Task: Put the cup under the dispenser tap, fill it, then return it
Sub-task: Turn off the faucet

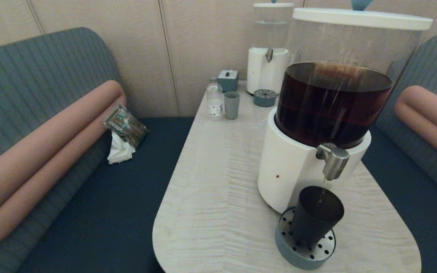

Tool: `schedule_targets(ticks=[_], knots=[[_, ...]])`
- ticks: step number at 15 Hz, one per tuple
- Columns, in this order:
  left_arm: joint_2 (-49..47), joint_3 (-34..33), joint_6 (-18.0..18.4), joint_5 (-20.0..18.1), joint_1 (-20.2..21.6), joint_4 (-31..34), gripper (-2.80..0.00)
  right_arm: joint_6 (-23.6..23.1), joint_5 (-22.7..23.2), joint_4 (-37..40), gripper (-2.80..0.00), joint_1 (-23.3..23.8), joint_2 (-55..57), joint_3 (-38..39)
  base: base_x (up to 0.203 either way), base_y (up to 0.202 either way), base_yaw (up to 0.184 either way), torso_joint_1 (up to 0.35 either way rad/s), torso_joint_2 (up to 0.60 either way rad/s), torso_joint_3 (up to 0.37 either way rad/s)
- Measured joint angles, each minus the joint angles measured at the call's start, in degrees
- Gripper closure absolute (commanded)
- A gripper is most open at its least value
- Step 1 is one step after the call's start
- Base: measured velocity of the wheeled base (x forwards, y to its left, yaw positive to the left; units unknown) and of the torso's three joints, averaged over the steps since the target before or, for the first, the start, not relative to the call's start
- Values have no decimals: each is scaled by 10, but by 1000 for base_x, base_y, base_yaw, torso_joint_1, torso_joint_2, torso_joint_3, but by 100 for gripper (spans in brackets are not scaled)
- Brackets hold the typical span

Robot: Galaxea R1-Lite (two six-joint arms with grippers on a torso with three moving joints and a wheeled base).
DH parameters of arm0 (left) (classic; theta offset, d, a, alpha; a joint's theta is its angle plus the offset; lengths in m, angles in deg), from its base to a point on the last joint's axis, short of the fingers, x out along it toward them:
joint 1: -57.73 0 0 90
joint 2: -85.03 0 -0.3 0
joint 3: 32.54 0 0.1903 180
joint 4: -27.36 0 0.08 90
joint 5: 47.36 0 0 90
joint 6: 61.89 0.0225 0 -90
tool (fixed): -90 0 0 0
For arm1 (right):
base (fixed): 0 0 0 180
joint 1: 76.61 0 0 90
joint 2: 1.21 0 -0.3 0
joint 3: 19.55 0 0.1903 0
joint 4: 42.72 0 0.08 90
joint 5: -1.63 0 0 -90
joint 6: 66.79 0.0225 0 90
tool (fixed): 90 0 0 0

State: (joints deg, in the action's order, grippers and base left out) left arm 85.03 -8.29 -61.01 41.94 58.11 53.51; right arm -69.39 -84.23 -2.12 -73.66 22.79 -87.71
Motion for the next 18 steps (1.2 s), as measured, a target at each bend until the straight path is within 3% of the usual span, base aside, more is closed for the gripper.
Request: schedule_targets(ticks=[6, 12, 18], knots=[[0, 0, 0, 0, 0, 0, 0, 35, -13, -21, 0, -5, -87, 73, 0, 0, 0, 0, 0, 0], [0, 0, 0, 0, 0, 0, 0, 15, -16, -42, 0, -30, -161, 155, 0, 0, 0, 0, 0, 0], [0, 0, 0, 0, 0, 0, 0, -15, -61, -226, 0, -30, -228, 360, 0, 0, 0, 0, 0, 0]])
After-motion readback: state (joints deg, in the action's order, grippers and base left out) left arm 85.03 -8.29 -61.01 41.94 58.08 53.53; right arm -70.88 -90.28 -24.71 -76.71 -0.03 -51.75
